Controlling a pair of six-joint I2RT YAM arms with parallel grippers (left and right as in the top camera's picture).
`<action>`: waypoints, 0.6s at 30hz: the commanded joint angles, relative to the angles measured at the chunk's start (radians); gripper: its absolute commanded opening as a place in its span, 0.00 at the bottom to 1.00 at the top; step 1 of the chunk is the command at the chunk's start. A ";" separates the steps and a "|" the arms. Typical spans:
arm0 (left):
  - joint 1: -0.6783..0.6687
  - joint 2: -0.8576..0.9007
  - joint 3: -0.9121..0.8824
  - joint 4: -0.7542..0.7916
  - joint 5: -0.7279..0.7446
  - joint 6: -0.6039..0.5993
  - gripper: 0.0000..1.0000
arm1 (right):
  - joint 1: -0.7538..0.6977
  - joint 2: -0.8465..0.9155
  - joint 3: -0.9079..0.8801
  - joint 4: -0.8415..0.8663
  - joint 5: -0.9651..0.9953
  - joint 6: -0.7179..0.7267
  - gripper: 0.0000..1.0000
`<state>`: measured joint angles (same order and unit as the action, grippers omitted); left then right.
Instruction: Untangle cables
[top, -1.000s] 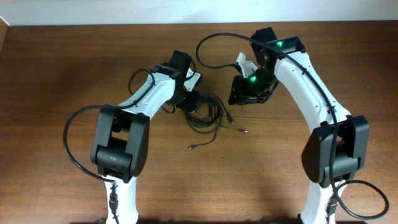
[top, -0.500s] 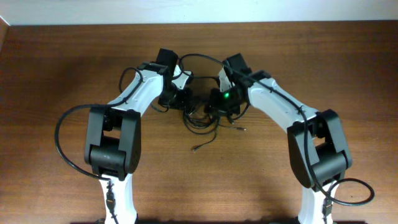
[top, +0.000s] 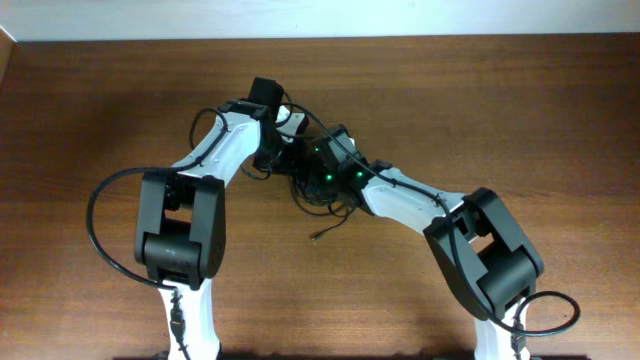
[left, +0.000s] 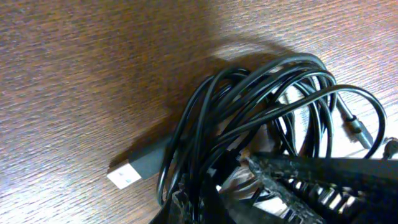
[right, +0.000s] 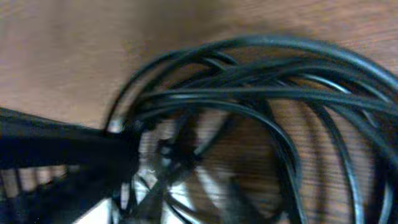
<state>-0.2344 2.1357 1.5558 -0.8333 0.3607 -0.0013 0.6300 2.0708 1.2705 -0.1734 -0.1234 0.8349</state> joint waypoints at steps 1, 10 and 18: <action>-0.007 -0.014 0.011 0.004 0.019 -0.011 0.00 | 0.003 -0.006 -0.009 -0.020 0.020 -0.011 0.04; -0.006 -0.014 0.011 0.002 -0.009 -0.011 0.02 | -0.112 -0.356 -0.009 -0.283 -0.040 -0.151 0.04; -0.008 -0.014 0.011 0.002 -0.009 -0.011 0.08 | -0.115 -0.222 -0.010 -0.332 0.110 -0.234 0.57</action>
<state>-0.2398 2.1357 1.5558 -0.8303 0.3553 -0.0048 0.5194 1.8030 1.2648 -0.5125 -0.0486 0.6342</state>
